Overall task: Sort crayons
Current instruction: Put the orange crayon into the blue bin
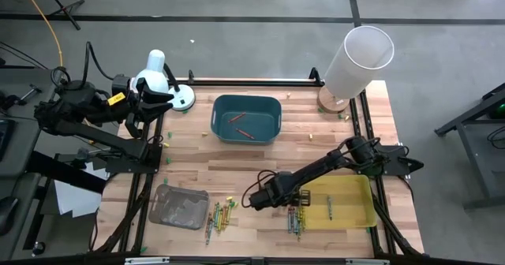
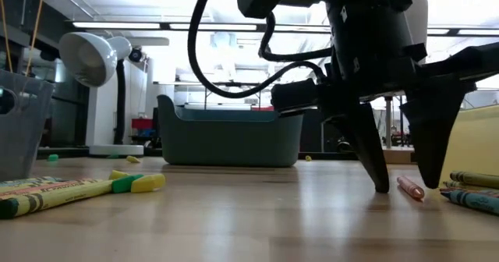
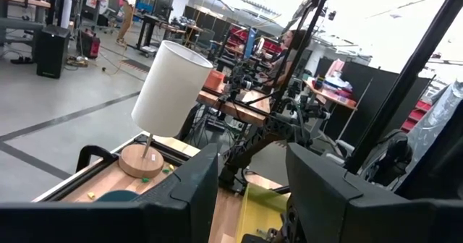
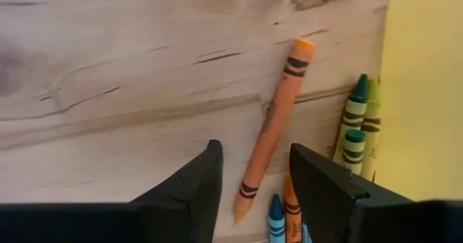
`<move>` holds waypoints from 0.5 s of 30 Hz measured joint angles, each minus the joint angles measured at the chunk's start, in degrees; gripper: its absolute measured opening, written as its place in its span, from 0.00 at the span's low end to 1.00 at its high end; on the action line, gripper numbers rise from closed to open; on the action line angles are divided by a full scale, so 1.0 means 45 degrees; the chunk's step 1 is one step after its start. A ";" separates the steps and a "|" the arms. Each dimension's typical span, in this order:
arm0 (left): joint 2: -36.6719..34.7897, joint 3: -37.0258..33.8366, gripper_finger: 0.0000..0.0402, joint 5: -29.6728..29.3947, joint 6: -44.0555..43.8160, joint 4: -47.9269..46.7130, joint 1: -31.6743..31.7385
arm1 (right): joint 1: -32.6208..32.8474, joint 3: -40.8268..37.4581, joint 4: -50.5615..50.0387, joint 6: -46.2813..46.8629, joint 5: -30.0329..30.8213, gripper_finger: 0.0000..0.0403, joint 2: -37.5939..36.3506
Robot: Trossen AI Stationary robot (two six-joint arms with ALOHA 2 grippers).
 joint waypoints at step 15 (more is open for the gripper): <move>-0.0319 0.0300 0.38 -0.0005 -0.0136 -0.0098 0.0002 | 0.0216 0.0808 0.0064 -0.2577 0.2129 0.01 -0.0398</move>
